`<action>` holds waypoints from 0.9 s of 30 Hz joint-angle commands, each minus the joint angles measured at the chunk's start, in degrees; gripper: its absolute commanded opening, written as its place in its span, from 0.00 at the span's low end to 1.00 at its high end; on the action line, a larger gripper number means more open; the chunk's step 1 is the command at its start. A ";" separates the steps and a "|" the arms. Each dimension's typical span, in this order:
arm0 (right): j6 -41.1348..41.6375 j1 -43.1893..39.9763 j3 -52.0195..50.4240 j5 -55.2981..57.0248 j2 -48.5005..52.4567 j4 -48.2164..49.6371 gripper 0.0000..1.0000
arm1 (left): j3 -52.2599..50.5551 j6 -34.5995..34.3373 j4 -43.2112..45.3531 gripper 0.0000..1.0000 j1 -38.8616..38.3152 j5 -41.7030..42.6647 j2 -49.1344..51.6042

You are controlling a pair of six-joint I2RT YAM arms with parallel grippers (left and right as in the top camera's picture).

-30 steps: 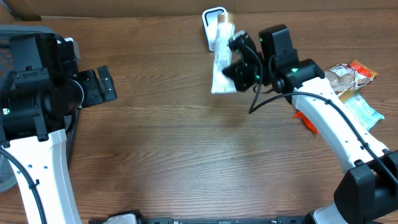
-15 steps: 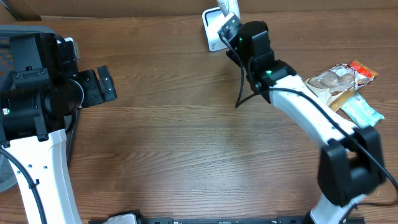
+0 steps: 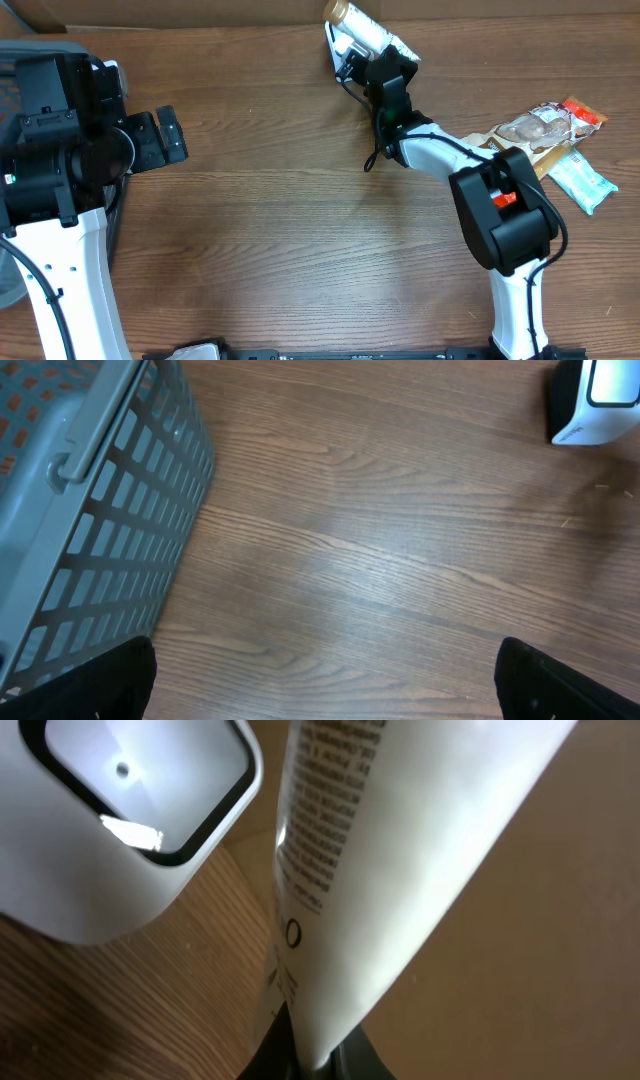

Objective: Scan the item barcode
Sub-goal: 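Hold the tube's printed side against the scanner with the right gripper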

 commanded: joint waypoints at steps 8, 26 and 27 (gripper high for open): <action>-4.68 -1.84 2.12 2.19 4.72 6.43 0.04 | -0.02 -0.35 0.20 0.99 0.22 0.50 0.20; -12.98 -2.40 3.34 -1.49 5.25 7.78 0.04 | -0.02 -0.37 0.17 1.00 0.22 0.52 0.20; -14.14 -2.45 3.78 -1.44 5.25 7.76 0.04 | -0.02 -0.37 0.20 1.00 0.22 0.50 0.20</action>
